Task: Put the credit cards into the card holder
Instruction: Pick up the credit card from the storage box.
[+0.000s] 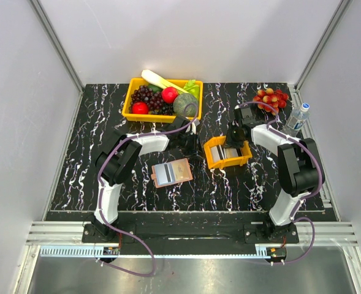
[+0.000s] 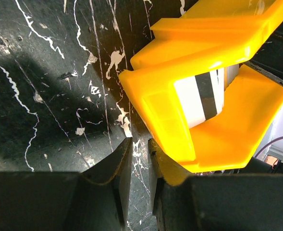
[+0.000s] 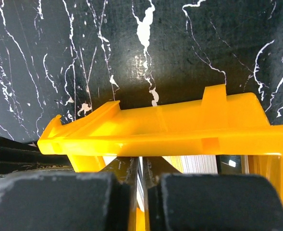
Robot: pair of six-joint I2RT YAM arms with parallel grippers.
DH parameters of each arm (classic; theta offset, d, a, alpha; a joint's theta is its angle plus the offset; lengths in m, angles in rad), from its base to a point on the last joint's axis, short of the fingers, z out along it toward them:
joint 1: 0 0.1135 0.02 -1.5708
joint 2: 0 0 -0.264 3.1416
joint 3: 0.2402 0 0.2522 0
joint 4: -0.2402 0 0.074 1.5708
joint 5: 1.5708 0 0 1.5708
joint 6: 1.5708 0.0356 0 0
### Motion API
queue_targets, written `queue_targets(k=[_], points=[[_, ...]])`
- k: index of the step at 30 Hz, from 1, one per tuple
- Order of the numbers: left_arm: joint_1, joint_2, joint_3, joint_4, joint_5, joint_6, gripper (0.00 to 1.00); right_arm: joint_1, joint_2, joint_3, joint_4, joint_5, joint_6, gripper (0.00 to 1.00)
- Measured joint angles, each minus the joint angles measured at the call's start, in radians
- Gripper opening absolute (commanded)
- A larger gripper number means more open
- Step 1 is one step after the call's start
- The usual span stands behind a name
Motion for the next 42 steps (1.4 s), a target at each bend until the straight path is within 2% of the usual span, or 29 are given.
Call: queue_targets(k=[6,17,29,35,42], points=[[0.0,0.0,0.0,0.0,0.001,0.0,0.23,0.0,-0.014,-0.01,0.029,-0.008,-0.002,0.0],[0.0,0.0,0.0,0.006,0.004,0.0,0.23,0.003,-0.143,-0.036,0.044,-0.004,-0.04,0.0],[0.001,0.0,0.0,0.007,0.004,0.0,0.23,0.054,-0.283,-0.042,0.028,0.114,-0.092,0.0],[0.001,0.0,0.0,0.007,0.004,0.0,0.23,0.106,-0.259,-0.037,0.025,0.157,-0.103,0.0],[0.002,0.0,0.0,0.007,0.004,0.0,0.23,0.194,-0.136,-0.011,0.026,0.188,-0.106,0.0]])
